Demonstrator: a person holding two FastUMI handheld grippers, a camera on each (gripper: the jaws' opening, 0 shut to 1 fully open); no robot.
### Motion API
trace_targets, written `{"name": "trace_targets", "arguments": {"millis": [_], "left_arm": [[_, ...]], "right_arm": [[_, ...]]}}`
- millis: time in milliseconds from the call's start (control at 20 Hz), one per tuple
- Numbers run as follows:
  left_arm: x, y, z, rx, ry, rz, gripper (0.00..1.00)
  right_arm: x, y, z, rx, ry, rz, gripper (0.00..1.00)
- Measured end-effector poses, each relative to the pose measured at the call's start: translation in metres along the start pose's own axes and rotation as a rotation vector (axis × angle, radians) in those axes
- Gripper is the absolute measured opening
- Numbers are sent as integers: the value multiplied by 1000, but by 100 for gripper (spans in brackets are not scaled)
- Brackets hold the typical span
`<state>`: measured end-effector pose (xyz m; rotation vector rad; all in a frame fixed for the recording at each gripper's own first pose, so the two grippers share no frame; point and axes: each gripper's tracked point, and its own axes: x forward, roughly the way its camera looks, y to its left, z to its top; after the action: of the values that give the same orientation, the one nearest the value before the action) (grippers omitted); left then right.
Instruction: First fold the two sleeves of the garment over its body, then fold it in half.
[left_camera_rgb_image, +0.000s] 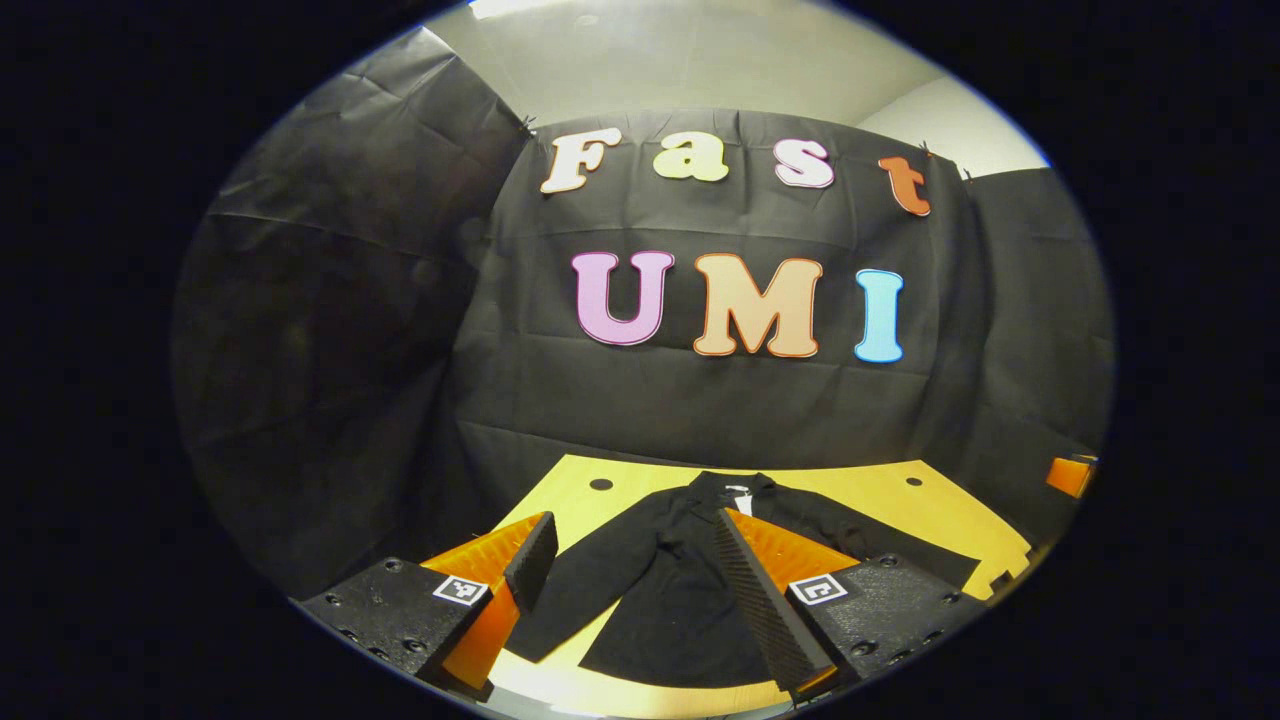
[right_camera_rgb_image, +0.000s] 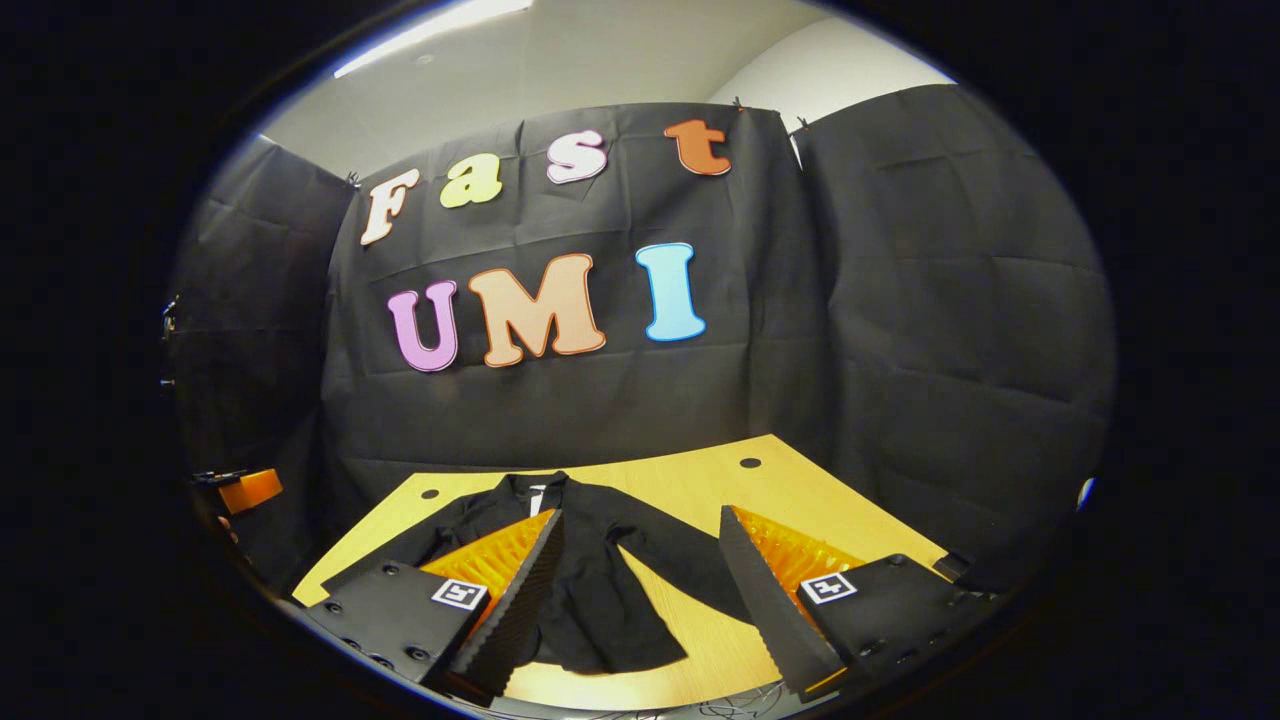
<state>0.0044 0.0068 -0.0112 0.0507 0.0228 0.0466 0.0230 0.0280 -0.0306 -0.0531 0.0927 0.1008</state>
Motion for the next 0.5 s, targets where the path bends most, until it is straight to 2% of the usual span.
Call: {"name": "trace_targets", "arguments": {"millis": [250,300,400,500], "left_arm": [[-5,8,-17,-27,36,27,92],[-6,11,-19,-30,40,35,92],[-7,17,-21,-34,46,51,92],[-8,21,-25,-39,56,62,93]], "right_arm": [[5,-2,0,3,7,7,94],[5,-3,-2,5,14,7,97],[6,-6,-5,0,25,2,94],[7,-11,-9,-18,34,-9,97]]}}
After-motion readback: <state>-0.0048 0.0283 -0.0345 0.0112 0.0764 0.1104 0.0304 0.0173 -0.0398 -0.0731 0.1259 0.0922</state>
